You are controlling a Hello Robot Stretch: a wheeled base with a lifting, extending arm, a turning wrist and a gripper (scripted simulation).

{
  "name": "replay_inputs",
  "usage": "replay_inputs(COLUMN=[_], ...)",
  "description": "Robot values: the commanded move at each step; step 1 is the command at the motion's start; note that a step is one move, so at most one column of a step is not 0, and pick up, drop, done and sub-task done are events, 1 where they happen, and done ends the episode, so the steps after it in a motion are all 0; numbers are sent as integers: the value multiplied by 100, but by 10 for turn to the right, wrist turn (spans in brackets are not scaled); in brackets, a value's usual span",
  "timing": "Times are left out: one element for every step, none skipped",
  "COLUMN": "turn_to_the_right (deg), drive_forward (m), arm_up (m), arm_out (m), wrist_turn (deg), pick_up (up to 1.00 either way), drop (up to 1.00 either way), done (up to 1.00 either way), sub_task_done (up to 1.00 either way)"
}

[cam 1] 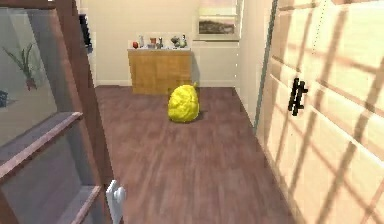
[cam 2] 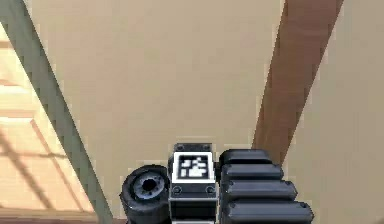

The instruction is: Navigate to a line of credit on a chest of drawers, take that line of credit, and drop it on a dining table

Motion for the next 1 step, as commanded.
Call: replay_inputs(turn_to_the_right=[0], drive_forward=[75], arm_up=[0], arm_out=[0], wrist_turn=[0], pick_up=[0], drop=[0], done=[0], sub_task_done=[0])
